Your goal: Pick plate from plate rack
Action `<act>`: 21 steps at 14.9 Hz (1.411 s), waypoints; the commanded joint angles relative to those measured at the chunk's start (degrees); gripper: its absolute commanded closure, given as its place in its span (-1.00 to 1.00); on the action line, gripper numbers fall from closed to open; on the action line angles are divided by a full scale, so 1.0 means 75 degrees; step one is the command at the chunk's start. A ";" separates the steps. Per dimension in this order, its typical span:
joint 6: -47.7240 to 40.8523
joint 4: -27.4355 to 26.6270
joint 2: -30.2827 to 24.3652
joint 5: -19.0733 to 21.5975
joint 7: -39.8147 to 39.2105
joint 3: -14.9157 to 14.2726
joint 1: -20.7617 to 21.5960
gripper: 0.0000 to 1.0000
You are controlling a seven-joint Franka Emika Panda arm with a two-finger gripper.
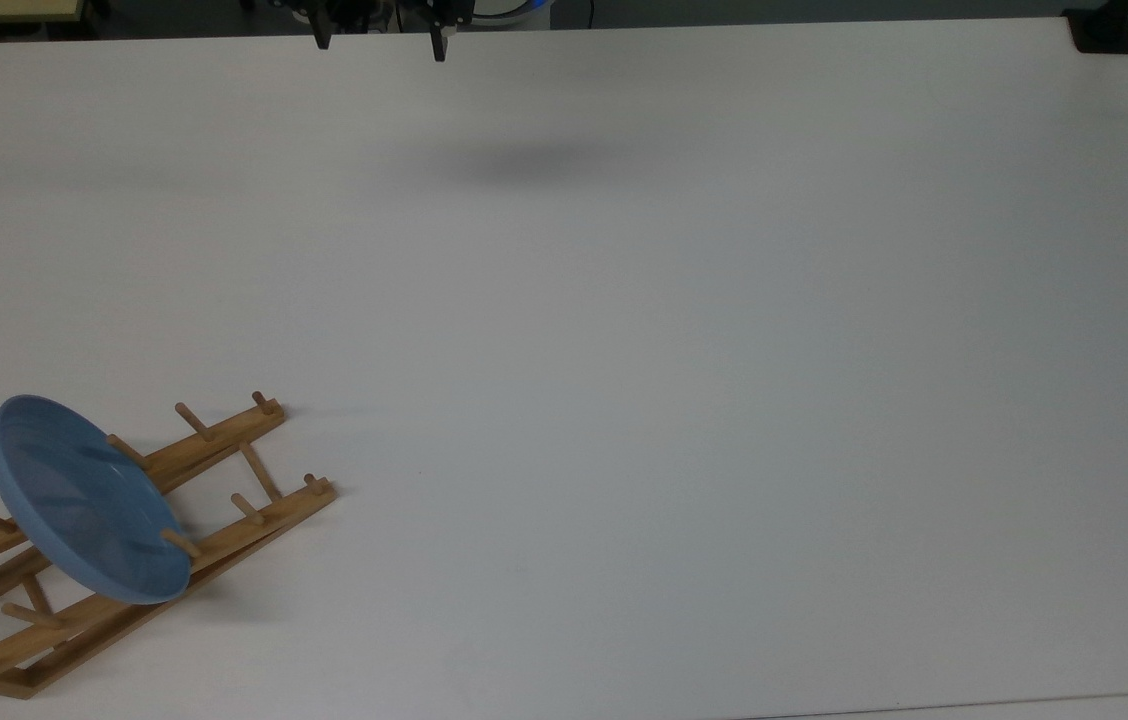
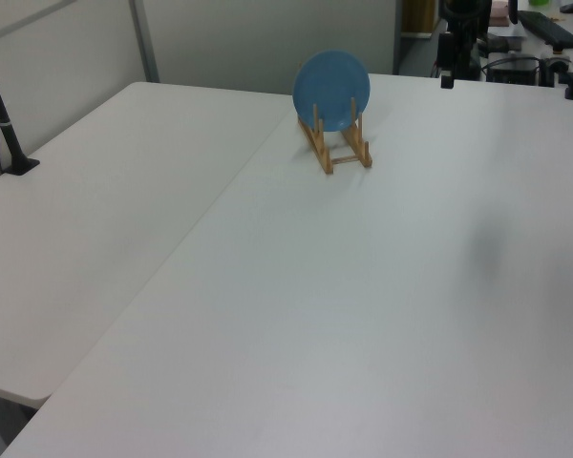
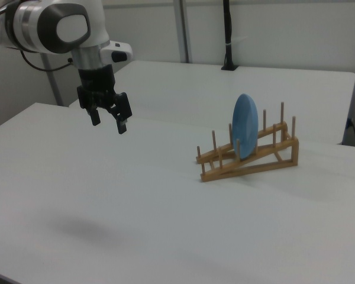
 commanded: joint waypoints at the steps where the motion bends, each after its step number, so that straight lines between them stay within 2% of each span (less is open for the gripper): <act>1: 0.0125 0.0159 0.0144 -0.0014 -0.0242 -0.0055 -0.0029 -1.00; 16: 0.0383 0.0218 0.0227 -0.0002 -0.0243 -0.0056 -0.0053 -1.00; 19: 0.1469 0.0230 0.0437 -0.0014 -0.0242 -0.0056 -0.0227 -1.00; 21: 0.2196 0.0602 0.0869 -0.0026 -0.0207 -0.0067 -0.0333 -1.00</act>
